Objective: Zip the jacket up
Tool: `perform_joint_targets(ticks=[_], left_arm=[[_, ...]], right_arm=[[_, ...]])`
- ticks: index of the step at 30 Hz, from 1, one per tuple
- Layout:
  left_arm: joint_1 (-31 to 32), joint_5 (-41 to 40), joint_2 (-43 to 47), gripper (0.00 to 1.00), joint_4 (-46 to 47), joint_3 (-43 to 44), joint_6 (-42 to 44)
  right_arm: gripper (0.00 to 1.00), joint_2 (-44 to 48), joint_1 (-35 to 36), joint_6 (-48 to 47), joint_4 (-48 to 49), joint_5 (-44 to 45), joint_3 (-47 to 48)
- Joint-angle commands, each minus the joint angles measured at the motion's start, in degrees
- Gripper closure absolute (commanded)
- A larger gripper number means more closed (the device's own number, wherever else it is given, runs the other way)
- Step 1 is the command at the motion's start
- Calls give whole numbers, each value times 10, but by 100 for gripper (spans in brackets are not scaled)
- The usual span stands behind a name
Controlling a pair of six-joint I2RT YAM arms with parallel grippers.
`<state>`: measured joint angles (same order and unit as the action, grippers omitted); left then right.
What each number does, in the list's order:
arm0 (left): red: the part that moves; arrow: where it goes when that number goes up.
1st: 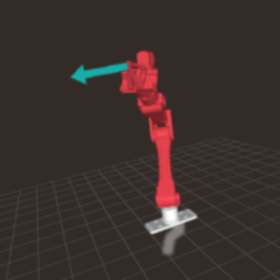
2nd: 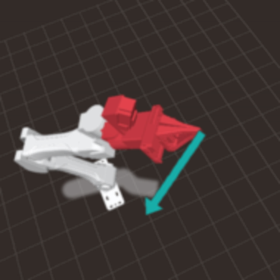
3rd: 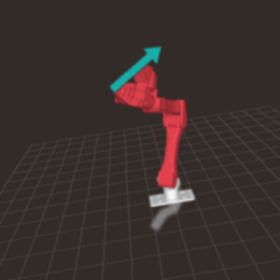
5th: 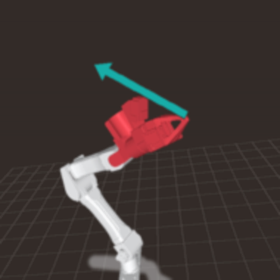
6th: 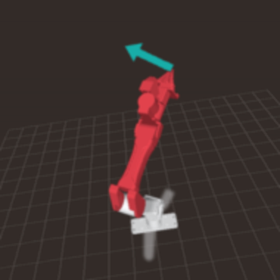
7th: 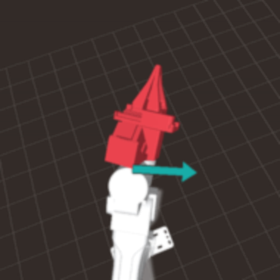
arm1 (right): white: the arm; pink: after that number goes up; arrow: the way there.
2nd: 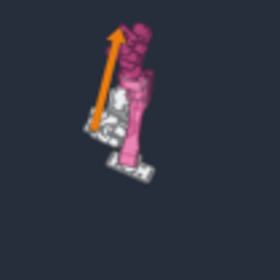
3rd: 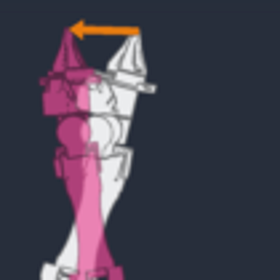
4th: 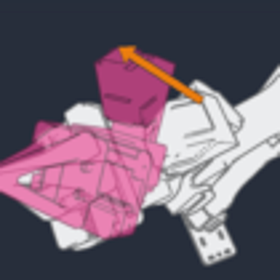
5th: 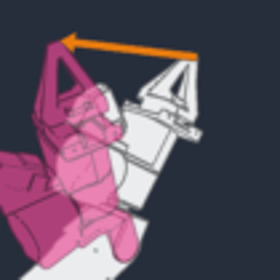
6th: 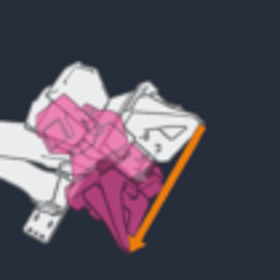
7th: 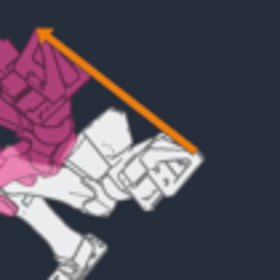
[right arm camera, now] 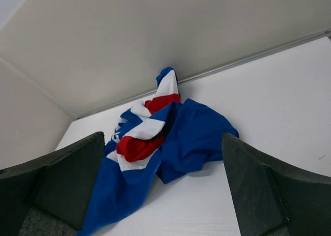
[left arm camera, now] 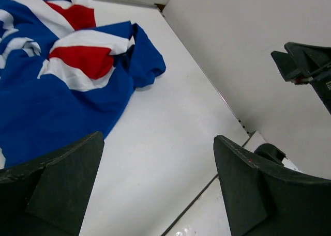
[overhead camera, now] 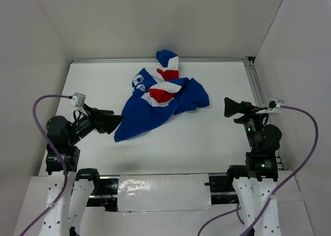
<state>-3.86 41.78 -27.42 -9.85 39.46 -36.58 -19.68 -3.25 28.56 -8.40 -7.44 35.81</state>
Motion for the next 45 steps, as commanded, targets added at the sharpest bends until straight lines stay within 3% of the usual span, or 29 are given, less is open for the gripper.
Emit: perform_joint_targets(ticks=[1, 8, 14, 22, 29, 32, 37, 39, 40, 41, 42, 43, 45], left_arm=[[2, 38, -28, 1, 6, -3, -14], [2, -24, -139, 1, 10, -2, -16], [3, -96, -316, 1, 1, 63, 8], [51, -159, -594, 1, -41, 247, 74], [92, -209, -816, 1, -111, 426, 112], [100, -233, -888, 1, -145, 508, 108], [126, -284, -959, 1, -187, 571, 107], [134, -275, -983, 2, -187, 586, 107], [137, -272, -987, 7, -183, 586, 109], [140, -264, -990, 39, -176, 591, 105], [141, -256, -992, 61, -181, 598, 104], [142, -249, -996, 100, -197, 617, 94], [146, -224, -983, 100, -194, 621, 99]], right_arm=[[0, -21, 2, 3, -21, -7, 40], [0, -118, 3, -10, -5, -21, 49], [0, -317, 26, 0, 2, -30, 124], [0, -586, 132, -52, 25, 60, 291], [0, -850, 172, -100, -66, 16, 533], [0, -921, 191, -108, -91, 44, 593], [0, -985, 212, -111, -110, 105, 625], [13, -1001, 213, -111, -108, 100, 639], [23, -1001, 213, -112, -105, 92, 643], [69, -997, 213, -107, -98, 84, 639], [95, -990, 215, -105, -92, 85, 634], [100, -966, 217, -105, -81, 79, 619], [100, -928, 221, -117, -69, 77, 596]])
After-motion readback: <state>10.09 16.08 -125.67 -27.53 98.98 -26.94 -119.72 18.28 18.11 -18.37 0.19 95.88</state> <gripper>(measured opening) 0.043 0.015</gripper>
